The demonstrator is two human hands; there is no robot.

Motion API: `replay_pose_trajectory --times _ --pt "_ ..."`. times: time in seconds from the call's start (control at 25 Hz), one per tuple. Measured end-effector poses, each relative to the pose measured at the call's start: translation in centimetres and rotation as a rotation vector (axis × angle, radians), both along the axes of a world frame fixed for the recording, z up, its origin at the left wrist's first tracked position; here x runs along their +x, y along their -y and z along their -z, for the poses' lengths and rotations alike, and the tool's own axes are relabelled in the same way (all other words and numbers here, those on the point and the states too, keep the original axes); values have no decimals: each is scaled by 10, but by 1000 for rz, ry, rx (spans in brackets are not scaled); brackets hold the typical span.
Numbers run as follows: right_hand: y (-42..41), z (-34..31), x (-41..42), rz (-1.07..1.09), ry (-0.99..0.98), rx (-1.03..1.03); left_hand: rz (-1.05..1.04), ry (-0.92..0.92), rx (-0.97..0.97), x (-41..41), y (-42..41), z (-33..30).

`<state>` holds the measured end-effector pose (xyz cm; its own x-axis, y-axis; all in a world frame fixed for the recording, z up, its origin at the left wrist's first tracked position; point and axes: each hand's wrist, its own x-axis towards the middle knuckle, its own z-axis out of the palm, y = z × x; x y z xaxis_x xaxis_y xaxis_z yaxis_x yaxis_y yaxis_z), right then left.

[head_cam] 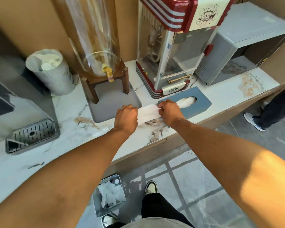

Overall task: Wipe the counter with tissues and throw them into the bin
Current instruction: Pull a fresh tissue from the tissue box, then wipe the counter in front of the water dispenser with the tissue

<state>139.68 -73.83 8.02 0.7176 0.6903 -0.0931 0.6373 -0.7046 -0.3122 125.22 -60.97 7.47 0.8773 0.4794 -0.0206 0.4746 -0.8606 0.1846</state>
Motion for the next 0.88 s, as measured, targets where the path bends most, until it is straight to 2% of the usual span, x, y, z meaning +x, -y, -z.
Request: replay_pose_trajectory --times 0.28,0.52,0.88 --pt "-72 10 -146 -172 -66 29 -163 -47 8 -163 -60 6" --pt "-127 22 -243 -328 -123 2 -203 -167 18 -273 -101 10" --pt "-181 46 -308 -374 -179 66 -355 -105 -14 -336 -150 30"
